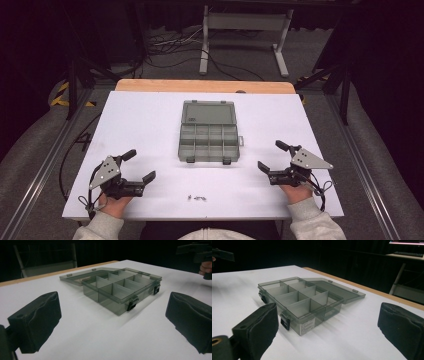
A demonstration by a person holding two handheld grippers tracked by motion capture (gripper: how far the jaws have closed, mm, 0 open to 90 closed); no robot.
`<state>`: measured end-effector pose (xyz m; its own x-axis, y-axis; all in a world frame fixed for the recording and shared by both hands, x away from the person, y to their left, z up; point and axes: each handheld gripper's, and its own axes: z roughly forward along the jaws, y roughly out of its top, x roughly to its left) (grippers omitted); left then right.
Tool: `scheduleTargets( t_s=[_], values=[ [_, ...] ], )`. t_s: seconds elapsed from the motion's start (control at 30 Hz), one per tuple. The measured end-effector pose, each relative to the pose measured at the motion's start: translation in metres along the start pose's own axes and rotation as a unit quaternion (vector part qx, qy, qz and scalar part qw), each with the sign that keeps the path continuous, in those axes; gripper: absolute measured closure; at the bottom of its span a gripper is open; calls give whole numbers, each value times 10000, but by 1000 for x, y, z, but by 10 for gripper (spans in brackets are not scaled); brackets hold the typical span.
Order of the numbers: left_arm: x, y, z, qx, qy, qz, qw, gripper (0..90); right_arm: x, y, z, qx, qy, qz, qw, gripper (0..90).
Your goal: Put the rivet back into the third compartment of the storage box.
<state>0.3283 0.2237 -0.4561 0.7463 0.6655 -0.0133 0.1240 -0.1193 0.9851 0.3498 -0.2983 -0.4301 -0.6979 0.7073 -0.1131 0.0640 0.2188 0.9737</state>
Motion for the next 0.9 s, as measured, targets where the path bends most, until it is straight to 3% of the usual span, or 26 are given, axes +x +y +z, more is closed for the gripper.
scheduleTargets(
  t_s=[0.03,0.13,0.17,0.27,0.5,0.73,0.9],
  values=[
    [0,0,-1,-138,-63,-48,9999,7,0,0,0,-33,6,1,10000,37],
    [2,-2,-2,-237,-73,-159,9996,10,-1,1,0,-60,19,11,10000,37],
    [5,-4,-1,-295,-105,-313,9990,10,-1,1,-1,-59,19,17,10000,37],
    [5,-4,-2,-286,-85,-274,9992,12,-1,2,-1,-56,15,21,10000,36],
    [-1,2,-3,-369,67,199,9991,2,-3,3,-1,-5,-38,84,10000,32],
    [-1,4,-3,-210,-4,113,9997,14,-1,8,0,-14,-6,48,10000,31],
    [-2,6,-4,-138,65,204,9997,5,10,18,7,-30,161,-94,9998,31]
  ],
)
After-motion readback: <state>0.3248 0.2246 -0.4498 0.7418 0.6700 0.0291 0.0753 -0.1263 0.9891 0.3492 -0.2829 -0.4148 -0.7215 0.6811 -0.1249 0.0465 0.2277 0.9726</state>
